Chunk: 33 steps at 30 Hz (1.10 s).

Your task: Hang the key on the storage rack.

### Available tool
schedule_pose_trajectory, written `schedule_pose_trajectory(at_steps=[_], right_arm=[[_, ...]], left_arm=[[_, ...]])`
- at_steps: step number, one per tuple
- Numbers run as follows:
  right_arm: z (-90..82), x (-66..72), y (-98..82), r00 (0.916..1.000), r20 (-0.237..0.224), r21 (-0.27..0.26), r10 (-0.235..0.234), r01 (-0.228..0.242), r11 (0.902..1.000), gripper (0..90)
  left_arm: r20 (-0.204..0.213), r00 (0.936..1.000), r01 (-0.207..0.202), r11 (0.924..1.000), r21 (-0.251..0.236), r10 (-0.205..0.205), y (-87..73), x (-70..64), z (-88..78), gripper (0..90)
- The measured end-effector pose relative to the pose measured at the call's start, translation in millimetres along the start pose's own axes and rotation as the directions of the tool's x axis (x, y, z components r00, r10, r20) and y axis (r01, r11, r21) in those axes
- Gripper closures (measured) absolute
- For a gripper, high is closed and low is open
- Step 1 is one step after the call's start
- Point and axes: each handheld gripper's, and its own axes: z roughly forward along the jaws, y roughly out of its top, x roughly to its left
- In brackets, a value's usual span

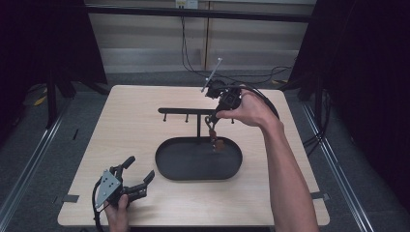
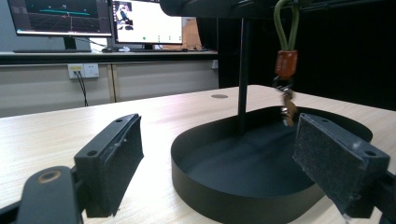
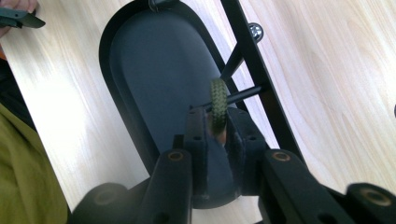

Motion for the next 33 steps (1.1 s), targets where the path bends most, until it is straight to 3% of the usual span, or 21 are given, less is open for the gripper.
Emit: schedule_pose_trajectory(at_steps=[5,18,26,33], right_arm=[[-1.2,-0.8,-2.9,0.9995,-0.030,0.001,0.004,-0.004,1.0000,67.0],[-2.3,-0.8,-8.7,0.9982,-0.052,0.018,0.028,-0.027,0.9995,42.6],[6.8,1.1,-16.4,0.9922,-0.097,0.047,0.078,-0.074,0.9961,33.4],[13.8,7.6,-27.3,0.9886,-0.123,0.025,0.086,-0.084,0.9962,31.3]], left_arm=[[-0.001,1.0000,0.005,1.0000,-0.003,-0.005,-0.1,-0.3,0.2,15.5],[0.000,1.0000,-0.003,1.0000,0.000,0.003,0.1,0.2,0.0,15.5],[0.001,1.0000,-0.005,1.0000,0.003,0.005,0.2,0.3,-0.2,15.5],[0.002,1.0000,-0.007,1.0000,0.005,0.007,0.2,0.5,-0.4,15.5]])
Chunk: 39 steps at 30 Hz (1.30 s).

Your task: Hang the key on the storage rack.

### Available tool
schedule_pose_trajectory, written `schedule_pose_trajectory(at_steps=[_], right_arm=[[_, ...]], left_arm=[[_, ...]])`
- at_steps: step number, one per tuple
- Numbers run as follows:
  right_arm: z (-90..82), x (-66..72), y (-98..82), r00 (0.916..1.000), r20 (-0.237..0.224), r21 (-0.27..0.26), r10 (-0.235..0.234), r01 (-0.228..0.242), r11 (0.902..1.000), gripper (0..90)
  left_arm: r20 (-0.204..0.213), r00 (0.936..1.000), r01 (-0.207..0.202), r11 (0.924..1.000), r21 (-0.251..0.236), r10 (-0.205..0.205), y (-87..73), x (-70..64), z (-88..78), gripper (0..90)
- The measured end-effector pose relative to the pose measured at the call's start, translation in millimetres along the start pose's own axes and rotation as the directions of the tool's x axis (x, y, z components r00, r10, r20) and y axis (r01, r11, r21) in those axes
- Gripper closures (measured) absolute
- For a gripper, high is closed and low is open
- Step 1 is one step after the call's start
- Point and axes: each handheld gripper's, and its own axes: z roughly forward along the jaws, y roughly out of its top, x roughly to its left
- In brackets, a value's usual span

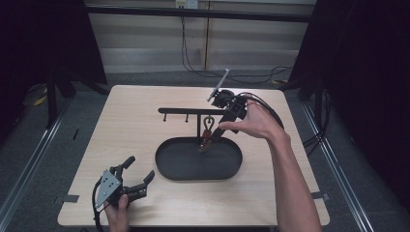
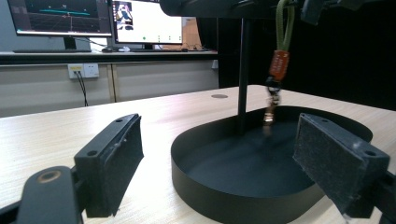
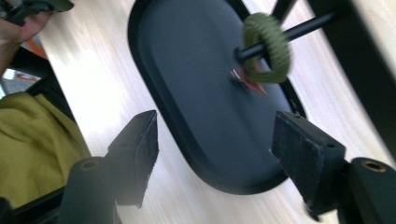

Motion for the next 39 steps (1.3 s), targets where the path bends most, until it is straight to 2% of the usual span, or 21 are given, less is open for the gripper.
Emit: schedule_pose_trajectory(at_steps=[6,8,13,20,23,25,27,28,30,32,33,35,36,39], right_arm=[[6.6,5.3,-9.7,0.9998,-0.018,-0.038,0.011,-0.012,0.9992,26.8],[7.1,8.3,-12.0,1.0000,0.008,-0.053,0.002,-0.002,0.9986,25.8],[9.8,13.9,-18.7,1.0000,-0.002,-0.083,-0.002,0.001,0.9966,26.9],[18.2,22.7,-34.8,0.9997,0.019,-0.179,-0.018,0.021,0.9836,27.3],[24.8,27.0,-44.5,0.9989,0.035,-0.235,-0.032,0.039,0.9711,26.7],[29.4,29.9,-51.9,0.9984,0.054,-0.256,-0.020,0.033,0.9660,25.9],[33.8,31.3,-60.0,0.9985,0.056,-0.298,-0.003,0.020,0.9545,22.8],[36.4,30.6,-64.4,0.9973,0.072,-0.314,-0.011,0.034,0.9488,22.7],[40.8,29.6,-74.0,0.9951,0.099,-0.363,-0.001,0.037,0.9312,13.2],[44.1,30.0,-83.0,0.9944,0.105,-0.409,-0.001,0.045,0.9116,16.1],[45.9,31.0,-87.1,0.9939,0.110,-0.426,-0.007,0.053,0.9030,13.6],[48.9,34.5,-94.6,0.9920,0.125,-0.453,-0.020,0.075,0.8885,15.3],[50.3,36.3,-98.8,0.9916,0.127,-0.479,-0.028,0.086,0.8734,13.5],[56.3,37.8,-110.7,0.9949,0.097,-0.543,-0.029,0.078,0.8358,15.1]], left_arm=[[0.000,1.0000,0.005,1.0000,-0.005,-0.005,-0.1,-0.4,0.3,15.5],[0.001,1.0000,0.000,1.0000,0.000,0.000,0.0,0.0,0.0,15.5],[0.000,1.0000,0.005,1.0000,-0.004,-0.005,-0.1,-0.4,0.2,15.5],[0.001,1.0000,0.001,1.0000,-0.001,-0.001,0.0,-0.1,0.0,15.5],[0.000,1.0000,0.005,1.0000,-0.004,-0.005,-0.1,-0.4,0.2,15.5],[0.000,1.0000,0.008,1.0000,-0.004,-0.008,-0.2,-0.6,0.2,15.5],[0.000,1.0000,0.008,1.0000,-0.004,-0.008,-0.2,-0.6,0.2,15.5],[0.001,1.0000,0.004,1.0000,-0.001,-0.004,-0.1,-0.3,0.0,15.5],[0.001,1.0000,0.004,1.0000,-0.001,-0.004,-0.1,-0.3,0.0,15.5],[0.000,1.0000,0.007,1.0000,-0.004,-0.007,-0.1,-0.5,0.2,15.5],[0.000,1.0000,0.008,1.0000,-0.004,-0.008,-0.2,-0.6,0.2,15.5],[0.000,1.0000,0.008,1.0000,-0.004,-0.008,-0.2,-0.5,0.2,15.5],[0.000,1.0000,0.009,1.0000,-0.004,-0.009,-0.2,-0.6,0.2,15.5],[0.001,1.0000,0.008,1.0000,-0.004,-0.008,-0.2,-0.5,0.2,15.5]])
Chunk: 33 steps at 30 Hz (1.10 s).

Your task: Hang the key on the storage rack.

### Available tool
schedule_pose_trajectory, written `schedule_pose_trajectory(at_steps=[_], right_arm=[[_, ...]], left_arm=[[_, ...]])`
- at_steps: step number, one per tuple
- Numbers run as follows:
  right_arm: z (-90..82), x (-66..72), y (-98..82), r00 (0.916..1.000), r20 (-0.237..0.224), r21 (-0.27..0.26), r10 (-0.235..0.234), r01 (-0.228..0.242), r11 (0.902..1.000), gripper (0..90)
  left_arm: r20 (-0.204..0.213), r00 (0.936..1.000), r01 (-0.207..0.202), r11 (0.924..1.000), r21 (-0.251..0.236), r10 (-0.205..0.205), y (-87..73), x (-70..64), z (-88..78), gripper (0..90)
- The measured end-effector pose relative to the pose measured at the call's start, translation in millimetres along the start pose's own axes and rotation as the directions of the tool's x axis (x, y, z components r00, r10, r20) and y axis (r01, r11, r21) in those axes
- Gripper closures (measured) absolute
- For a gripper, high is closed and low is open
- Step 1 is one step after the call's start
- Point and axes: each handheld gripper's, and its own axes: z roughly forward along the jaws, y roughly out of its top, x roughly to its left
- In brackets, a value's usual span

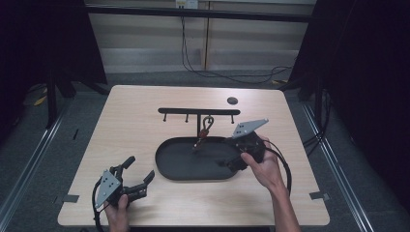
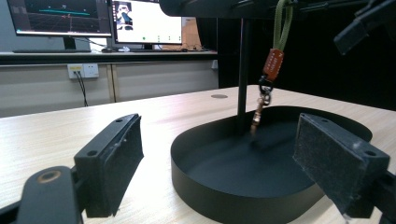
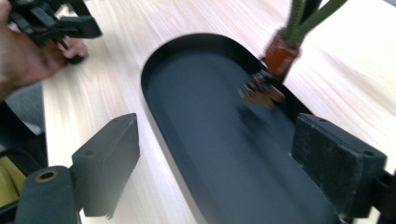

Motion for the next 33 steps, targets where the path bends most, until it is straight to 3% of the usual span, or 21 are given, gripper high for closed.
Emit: schedule_pose_trajectory(at_steps=[5,9,11,14,17,19,24,27,29,30,31,33], right_arm=[[5.5,7.1,-24.6,0.9962,0.086,-0.068,-0.016,0.022,0.9974,15.4],[8.5,9.0,-46.0,0.9948,0.098,-0.175,0.026,-0.008,0.9845,17.9],[10.5,8.5,-56.5,0.9915,0.117,-0.246,0.056,-0.025,0.9689,18.3],[16.9,11.7,-72.3,0.9813,0.168,-0.361,0.094,-0.028,0.9323,16.5],[24.0,16.4,-89.0,0.9736,0.188,-0.432,0.129,-0.036,0.9012,14.1],[29.1,19.0,-99.4,0.9700,0.197,-0.434,0.142,-0.044,0.8998,14.0],[36.7,23.7,-117.2,0.9640,0.203,-0.471,0.172,-0.058,0.8804,13.8],[40.7,24.4,-120.8,0.9631,0.208,-0.468,0.170,-0.055,0.8823,14.0],[43.9,24.4,-119.9,0.9677,0.196,-0.485,0.158,-0.045,0.8735,14.1],[46.2,26.1,-119.7,0.9638,0.222,-0.474,0.148,-0.026,0.8802,14.5],[46.8,27.7,-119.5,0.9616,0.236,-0.476,0.141,-0.012,0.8792,14.5],[47.0,28.3,-119.9,0.9611,0.229,-0.501,0.154,-0.019,0.8653,14.4]], left_arm=[[0.001,1.0000,0.001,1.0000,0.000,-0.001,0.0,-0.1,0.0,15.5],[0.001,1.0000,-0.001,1.0000,0.001,0.001,0.0,0.0,-0.1,15.5],[0.001,1.0000,-0.004,1.0000,0.004,0.004,0.1,0.2,-0.3,15.5],[0.001,1.0000,-0.002,1.0000,0.000,0.002,0.1,0.1,0.0,15.5],[0.001,1.0000,-0.002,1.0000,0.000,0.002,0.1,0.1,0.0,15.5],[0.001,1.0000,-0.002,1.0000,-0.001,0.002,0.1,0.1,0.0,15.5],[0.001,1.0000,-0.007,1.0000,0.003,0.007,0.1,0.4,-0.3,15.5],[0.001,1.0000,-0.002,1.0000,0.000,0.002,0.1,0.1,0.0,15.5],[0.001,1.0000,-0.003,1.0000,0.000,0.003,0.0,0.2,-0.1,15.5],[0.002,1.0000,-0.006,1.0000,0.003,0.006,0.0,0.3,-0.4,15.5],[0.001,1.0000,-0.005,1.0000,0.003,0.005,0.1,0.3,-0.4,15.5],[0.002,1.0000,-0.006,1.0000,0.003,0.006,0.0,0.2,-0.4,15.5]])
